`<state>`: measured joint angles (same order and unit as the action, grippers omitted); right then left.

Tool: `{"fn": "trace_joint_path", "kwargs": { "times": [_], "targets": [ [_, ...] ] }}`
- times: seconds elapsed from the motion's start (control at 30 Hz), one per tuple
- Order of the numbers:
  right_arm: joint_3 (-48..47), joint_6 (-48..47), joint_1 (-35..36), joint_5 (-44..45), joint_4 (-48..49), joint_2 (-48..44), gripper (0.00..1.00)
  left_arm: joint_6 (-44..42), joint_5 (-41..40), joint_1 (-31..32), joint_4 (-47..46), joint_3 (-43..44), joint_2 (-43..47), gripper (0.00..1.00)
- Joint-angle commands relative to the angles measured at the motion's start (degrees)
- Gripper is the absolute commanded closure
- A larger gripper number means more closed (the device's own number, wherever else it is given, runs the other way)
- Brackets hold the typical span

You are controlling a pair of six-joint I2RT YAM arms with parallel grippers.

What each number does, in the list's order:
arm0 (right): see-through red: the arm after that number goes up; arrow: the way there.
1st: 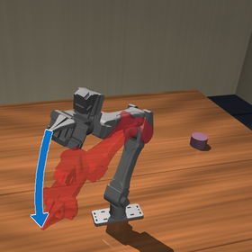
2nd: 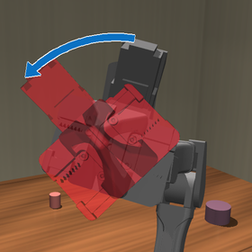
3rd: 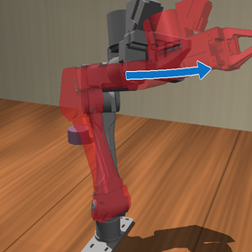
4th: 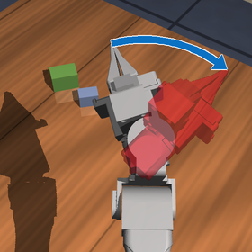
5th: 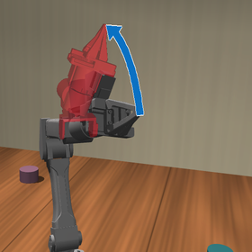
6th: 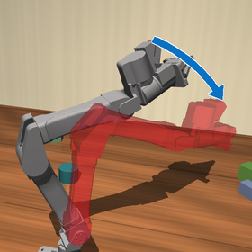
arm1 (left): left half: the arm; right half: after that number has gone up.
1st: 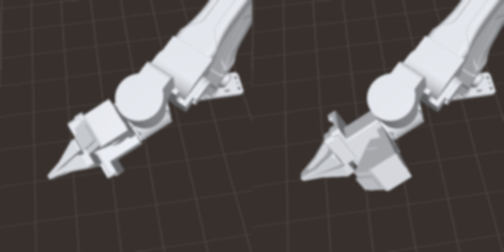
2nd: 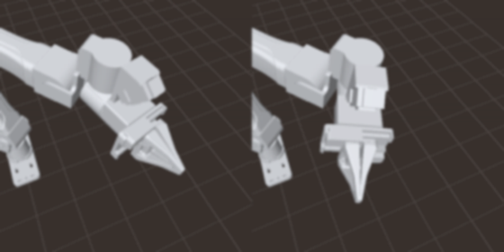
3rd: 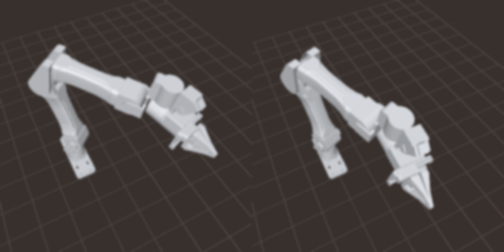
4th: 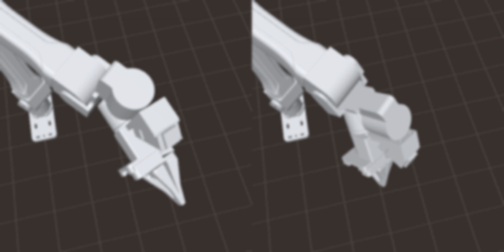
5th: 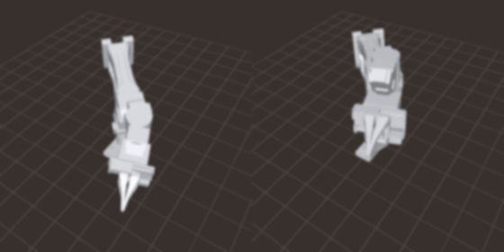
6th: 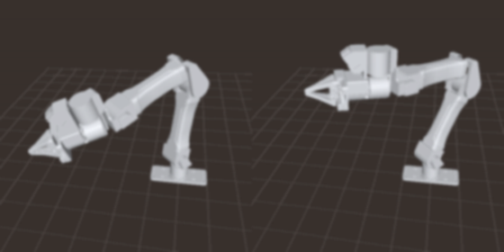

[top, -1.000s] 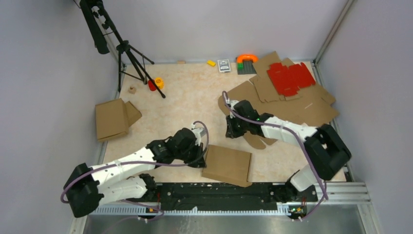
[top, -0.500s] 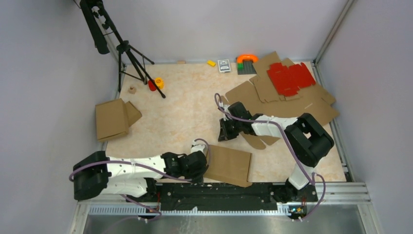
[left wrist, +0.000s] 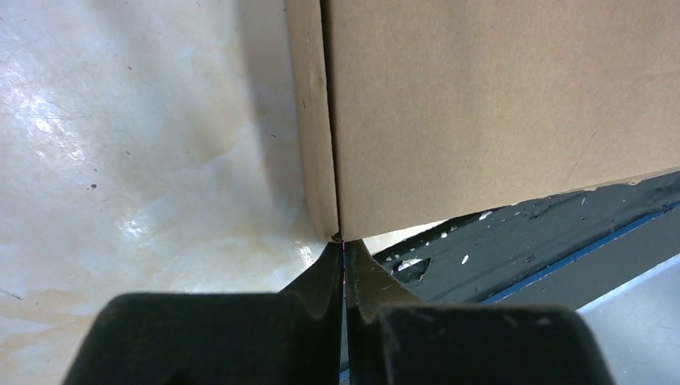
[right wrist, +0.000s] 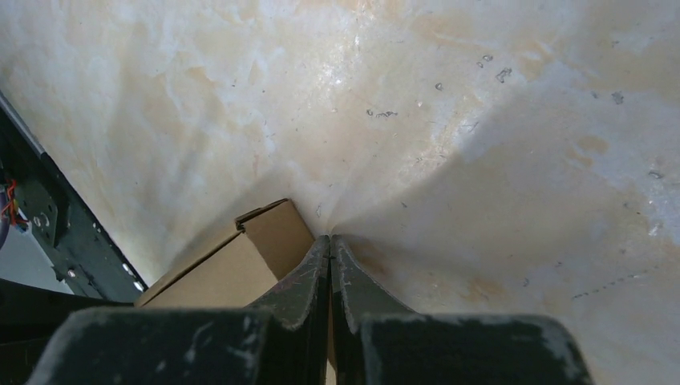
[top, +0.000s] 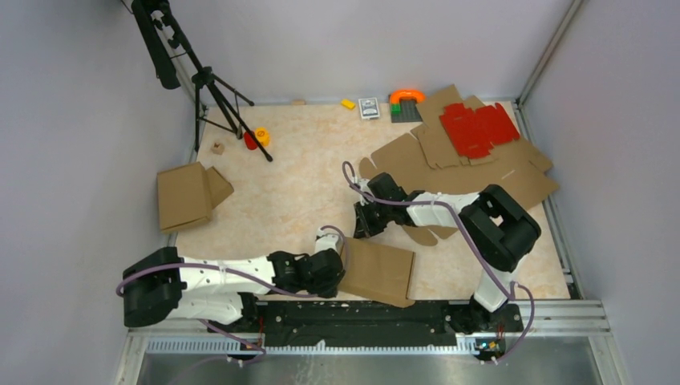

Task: Fold the paper box

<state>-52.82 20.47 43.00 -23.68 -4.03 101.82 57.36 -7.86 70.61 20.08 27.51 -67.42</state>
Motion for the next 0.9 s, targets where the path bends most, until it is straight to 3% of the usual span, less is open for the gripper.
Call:
{"fn": "trace_joint_path", "kwargs": {
  "times": [0.0,0.23,0.37,0.6,0.87],
  "targets": [
    [-0.9,-2.2,2.2,-3.9,0.6,1.2,1.0,-1.6,-7.6,-0.3,-4.1,-1.6,-1.6,1.0],
    [-0.5,-4.4,3.9,-7.9,-0.5,2.4,1.0,-10.2,-11.6,-0.3,-21.0,-7.8,-4.3,1.0],
    [-0.1,-5.2,4.2,-10.1,-0.4,2.3,1.0,-14.8,-12.5,-0.3,-24.3,-6.9,-8.8,1.0],
    [-1.0,-7.9,4.6,-12.6,-3.0,2.1,1.0,-18.6,-16.6,-0.3,-17.7,-1.2,-13.6,1.0],
    [-3.1,-8.2,4.6,-15.6,-5.5,1.4,1.0,-19.6,-21.5,-0.3,-11.1,1.4,-6.6,1.0]
  ]
}}
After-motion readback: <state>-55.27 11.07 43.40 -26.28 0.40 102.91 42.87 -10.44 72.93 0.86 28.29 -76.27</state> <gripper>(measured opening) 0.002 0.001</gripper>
